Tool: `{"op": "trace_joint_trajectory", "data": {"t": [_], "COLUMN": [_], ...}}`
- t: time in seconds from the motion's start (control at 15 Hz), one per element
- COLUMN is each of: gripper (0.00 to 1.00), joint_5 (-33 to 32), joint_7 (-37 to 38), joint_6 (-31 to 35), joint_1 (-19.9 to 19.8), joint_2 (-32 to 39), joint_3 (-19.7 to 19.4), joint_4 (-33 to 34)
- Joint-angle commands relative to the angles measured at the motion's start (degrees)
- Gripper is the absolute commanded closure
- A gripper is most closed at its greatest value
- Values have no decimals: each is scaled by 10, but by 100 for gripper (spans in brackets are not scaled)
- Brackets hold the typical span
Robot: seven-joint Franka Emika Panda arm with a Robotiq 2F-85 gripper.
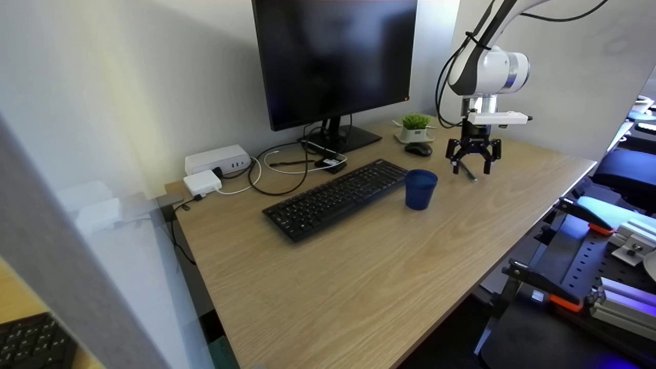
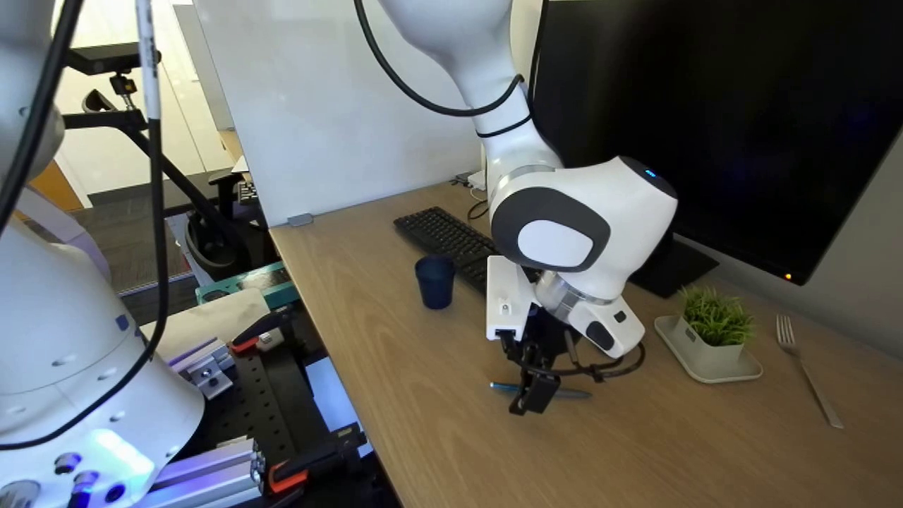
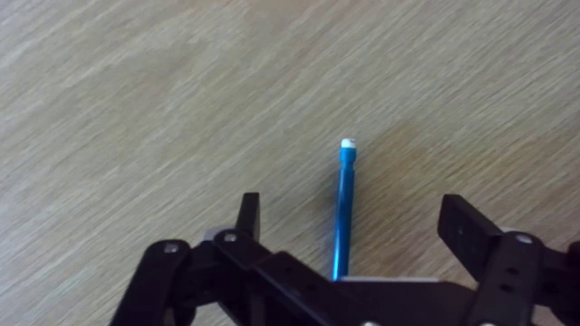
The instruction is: Put the pen in the cup
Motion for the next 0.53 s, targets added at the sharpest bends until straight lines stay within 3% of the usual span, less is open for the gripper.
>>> {"op": "trace_joint_trajectory", "data": {"t": [0.0,0.07,0.13,0.2,0.47], "gripper": [0,0,25,26,53], "joint_5": [17,17,17,17,16], "joint_7": [-11,-11,-10,-10,-10], "joint_6": [-10,-10,-9,-9,-16], "joint_1": [-16,-16,-16,-16,-20], "joint_2": [9,11,12,12,6], "joint_3": [13,13,12,12,9], "joint_4": [9,9,8,8,10]}}
